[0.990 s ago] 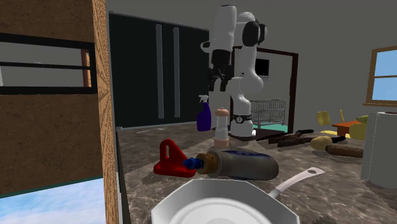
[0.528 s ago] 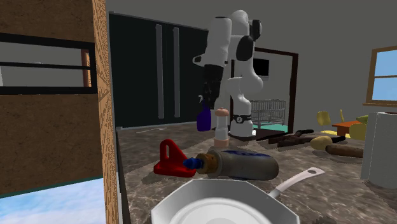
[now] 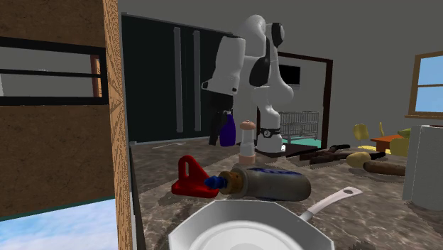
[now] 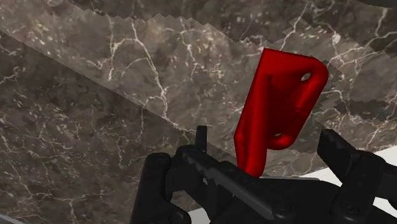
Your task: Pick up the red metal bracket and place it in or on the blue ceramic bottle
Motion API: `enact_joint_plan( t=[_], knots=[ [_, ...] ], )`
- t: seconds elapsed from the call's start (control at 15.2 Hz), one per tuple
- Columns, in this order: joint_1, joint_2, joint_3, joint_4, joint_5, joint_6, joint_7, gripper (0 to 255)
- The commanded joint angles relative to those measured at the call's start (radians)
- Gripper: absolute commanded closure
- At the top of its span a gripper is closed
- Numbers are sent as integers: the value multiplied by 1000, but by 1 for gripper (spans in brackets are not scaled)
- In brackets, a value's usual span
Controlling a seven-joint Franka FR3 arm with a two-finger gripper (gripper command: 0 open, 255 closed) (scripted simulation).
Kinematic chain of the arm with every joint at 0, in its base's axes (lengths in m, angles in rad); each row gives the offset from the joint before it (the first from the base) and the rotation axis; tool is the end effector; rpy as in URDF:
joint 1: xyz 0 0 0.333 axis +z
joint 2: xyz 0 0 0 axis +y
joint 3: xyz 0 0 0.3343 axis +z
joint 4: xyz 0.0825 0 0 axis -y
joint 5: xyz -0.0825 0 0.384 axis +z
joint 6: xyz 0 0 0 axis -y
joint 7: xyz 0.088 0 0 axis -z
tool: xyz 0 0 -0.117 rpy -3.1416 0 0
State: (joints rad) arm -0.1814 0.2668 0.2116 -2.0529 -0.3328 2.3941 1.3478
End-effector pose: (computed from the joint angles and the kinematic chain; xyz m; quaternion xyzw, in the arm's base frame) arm 0.6021 0.0093 0.3263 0.8504 -0.5166 0.0900 0.0427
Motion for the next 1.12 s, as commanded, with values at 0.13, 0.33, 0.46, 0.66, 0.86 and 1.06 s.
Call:
enact_joint_plan(
  t=[0.13,0.33,0.46,0.66,0.86,1.06],
  knots=[
    [23,153,-51,141,-48,4,137,0],
    [25,177,-59,145,-57,22,144,0],
    [25,197,-64,148,-65,40,149,0],
    [27,234,-74,154,-79,71,158,0],
    [27,234,-74,154,-79,71,158,0],
    [27,234,-74,154,-79,71,158,0]
  ],
)
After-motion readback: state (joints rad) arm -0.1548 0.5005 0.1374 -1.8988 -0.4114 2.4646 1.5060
